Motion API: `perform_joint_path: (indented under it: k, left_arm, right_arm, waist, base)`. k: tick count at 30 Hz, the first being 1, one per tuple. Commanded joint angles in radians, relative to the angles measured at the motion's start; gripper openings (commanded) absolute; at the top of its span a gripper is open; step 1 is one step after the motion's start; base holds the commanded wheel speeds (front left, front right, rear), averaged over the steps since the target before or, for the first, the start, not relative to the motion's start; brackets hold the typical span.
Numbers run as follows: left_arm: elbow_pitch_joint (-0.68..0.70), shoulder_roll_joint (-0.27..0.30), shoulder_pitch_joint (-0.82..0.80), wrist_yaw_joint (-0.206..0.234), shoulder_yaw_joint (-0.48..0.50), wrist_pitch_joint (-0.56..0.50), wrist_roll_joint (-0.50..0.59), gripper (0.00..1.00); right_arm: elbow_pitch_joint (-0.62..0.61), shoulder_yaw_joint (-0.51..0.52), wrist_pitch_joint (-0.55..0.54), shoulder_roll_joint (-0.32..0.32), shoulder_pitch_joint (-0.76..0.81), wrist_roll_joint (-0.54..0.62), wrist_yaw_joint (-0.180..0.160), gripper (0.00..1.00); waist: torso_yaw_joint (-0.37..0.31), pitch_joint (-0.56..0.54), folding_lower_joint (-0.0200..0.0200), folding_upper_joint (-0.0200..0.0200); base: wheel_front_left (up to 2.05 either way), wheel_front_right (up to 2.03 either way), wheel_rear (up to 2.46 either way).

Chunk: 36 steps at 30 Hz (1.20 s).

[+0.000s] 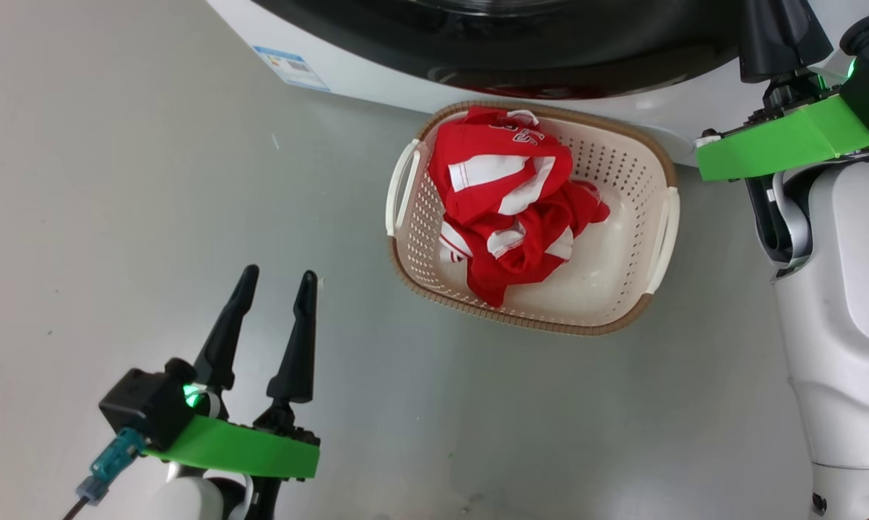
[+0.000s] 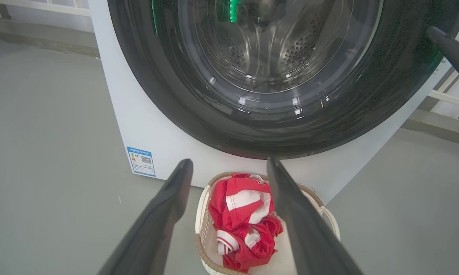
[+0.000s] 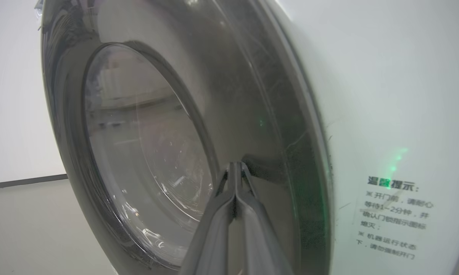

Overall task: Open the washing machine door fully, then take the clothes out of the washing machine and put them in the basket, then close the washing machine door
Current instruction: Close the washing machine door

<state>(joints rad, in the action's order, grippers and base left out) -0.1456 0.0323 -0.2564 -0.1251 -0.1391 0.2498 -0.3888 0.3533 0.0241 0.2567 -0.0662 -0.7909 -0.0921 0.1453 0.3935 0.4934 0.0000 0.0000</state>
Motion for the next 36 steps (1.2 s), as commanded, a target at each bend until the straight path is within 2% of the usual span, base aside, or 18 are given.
perform_joint_path:
  k: [1,6,9,11,20,36]
  left_arm:
    - [0.016,0.019,-0.008,-0.006,0.036,0.012,0.0,1.0]
    - [0.005,0.029,0.004,-0.006,0.045,0.012,0.015,1.0]
    - [-0.002,0.041,0.016,-0.006,0.056,0.012,0.022,1.0]
    - [-0.006,0.049,0.024,-0.006,0.06,0.012,0.026,1.0]
    - [-0.021,0.092,0.064,-0.006,0.08,0.012,0.047,1.0]
    - [-0.029,0.154,0.131,-0.006,0.098,0.012,0.068,1.0]
  right_arm:
    - [-0.025,0.004,0.005,0.008,-0.02,0.0,-0.015,0.0]
    - [-0.002,-0.043,0.005,0.011,0.048,-0.024,-0.015,0.02]
    - [0.003,-0.062,0.005,0.013,0.102,-0.038,-0.015,0.46]
    - [0.002,-0.077,0.005,0.013,0.144,-0.044,-0.015,1.0]
    - [-0.016,-0.073,0.005,0.014,0.322,-0.067,-0.015,1.0]
    - [-0.058,-0.05,0.005,0.016,0.55,-0.111,-0.015,1.0]
  waist:
    - [-0.007,-0.012,0.0,0.0]
    - [-0.031,-0.052,0.0,0.0]
    - [-0.051,-0.081,0.0,0.0]
    - [-0.063,-0.102,0.0,0.0]
    - [-0.129,-0.19,0.0,0.0]
    - [-0.238,-0.3,0.0,0.0]
  base:
    - [0.0,0.0,0.0]
    - [0.0,0.0,0.0]
    - [0.0,0.0,0.0]
    - [0.0,0.0,0.0]
    - [0.0,0.0,0.0]
    - [0.0,0.0,0.0]
